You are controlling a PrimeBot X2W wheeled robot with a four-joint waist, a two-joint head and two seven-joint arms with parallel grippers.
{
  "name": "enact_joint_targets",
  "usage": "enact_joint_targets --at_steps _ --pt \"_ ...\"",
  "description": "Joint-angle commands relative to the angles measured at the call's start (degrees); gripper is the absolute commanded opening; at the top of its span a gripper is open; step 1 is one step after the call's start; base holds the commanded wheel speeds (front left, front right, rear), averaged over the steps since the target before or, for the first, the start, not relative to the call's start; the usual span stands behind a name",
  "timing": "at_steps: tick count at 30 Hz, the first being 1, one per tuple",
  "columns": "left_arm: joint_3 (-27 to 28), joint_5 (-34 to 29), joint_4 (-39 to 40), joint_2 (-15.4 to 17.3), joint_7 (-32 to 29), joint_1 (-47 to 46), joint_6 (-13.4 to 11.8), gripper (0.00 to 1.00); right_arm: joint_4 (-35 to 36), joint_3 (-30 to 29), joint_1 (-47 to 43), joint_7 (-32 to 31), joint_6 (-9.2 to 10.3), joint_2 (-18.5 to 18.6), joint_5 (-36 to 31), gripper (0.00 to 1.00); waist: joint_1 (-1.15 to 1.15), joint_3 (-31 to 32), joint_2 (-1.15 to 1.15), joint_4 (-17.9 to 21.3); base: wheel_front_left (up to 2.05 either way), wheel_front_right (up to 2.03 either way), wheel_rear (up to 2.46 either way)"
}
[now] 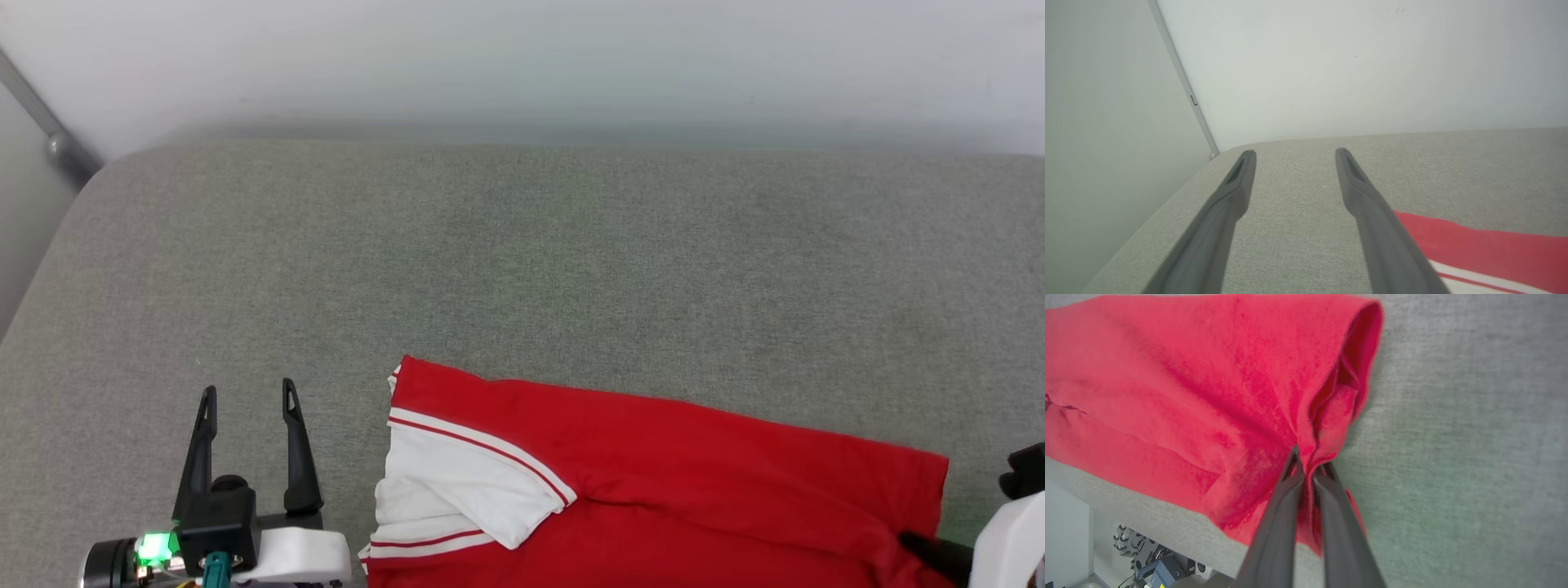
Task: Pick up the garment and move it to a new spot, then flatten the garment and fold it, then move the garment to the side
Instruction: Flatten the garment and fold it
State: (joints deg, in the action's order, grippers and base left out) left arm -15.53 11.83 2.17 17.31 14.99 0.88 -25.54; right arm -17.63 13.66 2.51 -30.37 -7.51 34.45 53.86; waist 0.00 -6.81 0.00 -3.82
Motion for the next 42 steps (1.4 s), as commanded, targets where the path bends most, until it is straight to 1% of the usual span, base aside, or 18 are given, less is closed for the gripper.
enact_joint_targets --at_steps 1,6,11,14,17,20,24,28,31,34,37,39,42 --pt "1.0 -1.1 0.5 -0.9 0.2 1.1 0.6 1.00 -0.1 -0.3 0.4 -0.2 0.05 0.9 0.0 0.00 0.00 0.4 0.00 0.1 0.00 0.00 0.00" --pt "3.4 -4.4 1.0 -3.2 0.2 3.5 3.1 1.00 0.1 -1.9 1.2 -1.2 0.05 4.5 -0.2 0.00 0.00 1.4 0.00 0.1 0.00 0.00 0.00" --pt "5.3 -6.3 0.6 -4.9 0.2 4.9 5.4 1.00 -1.6 -5.3 0.8 -3.0 0.05 8.5 -0.8 0.00 0.00 2.3 0.00 0.0 0.00 0.00 0.00" --pt "6.1 -7.3 0.6 -5.7 0.2 5.7 6.4 1.00 -3.4 -7.6 0.3 -4.4 0.05 10.3 -2.0 0.00 0.00 2.7 0.00 0.1 0.00 0.00 0.00" --pt "6.4 -8.0 0.3 -6.5 0.2 6.2 7.3 1.00 -4.4 -8.8 -0.3 -5.7 0.05 11.9 -4.8 0.00 0.00 3.1 0.00 0.0 0.00 0.00 0.00" --pt "6.9 -8.7 0.2 -7.0 0.2 6.9 8.2 1.00 -3.0 -10.2 -0.5 -7.1 0.05 11.5 -5.2 0.00 0.00 3.4 0.00 0.0 0.00 0.00 0.00" --pt "7.9 -9.1 0.0 -7.8 0.2 7.2 8.8 1.00 1.9 -10.7 -2.0 -8.9 0.05 10.8 -6.0 0.00 0.00 3.8 0.00 0.0 0.00 0.00 0.00" --pt "8.4 -9.6 -0.3 -8.3 0.2 7.7 9.6 1.00 9.9 -10.5 -3.3 -11.1 0.05 9.3 -6.0 0.00 0.00 4.2 0.00 -0.2 0.00 0.00 0.00" --pt "8.7 -9.9 -0.5 -8.3 0.2 7.9 10.3 1.00 17.2 -9.6 -3.9 -13.3 0.05 7.5 -5.2 0.00 0.00 4.3 0.00 -0.3 0.00 0.00 0.00" --pt "8.7 -10.2 -0.8 -8.4 0.2 7.9 11.2 1.00 23.7 -7.7 -2.9 -15.7 0.04 5.4 -4.9 0.00 0.00 4.1 0.00 -0.4 0.00 0.00 0.00" --pt "8.5 -10.3 -1.1 -8.7 0.2 7.3 12.0 1.00 28.2 -4.6 -0.7 -17.7 0.04 3.1 -5.2 0.00 0.00 3.7 0.00 -0.6 0.00 0.00 0.00" --pt "8.3 -10.6 -1.2 -8.9 0.2 6.8 12.4 1.00 29.8 -1.9 1.1 -18.7 0.04 1.8 -5.8 0.00 0.00 3.4 0.00 -0.7 0.00 0.00 0.00" --pt "8.1 -10.7 -1.3 -9.2 0.2 6.0 13.0 1.00 30.4 2.3 4.4 -19.7 0.04 -0.2 -6.2 0.00 0.00 2.7 0.00 -0.9 0.00 0.00 0.00"
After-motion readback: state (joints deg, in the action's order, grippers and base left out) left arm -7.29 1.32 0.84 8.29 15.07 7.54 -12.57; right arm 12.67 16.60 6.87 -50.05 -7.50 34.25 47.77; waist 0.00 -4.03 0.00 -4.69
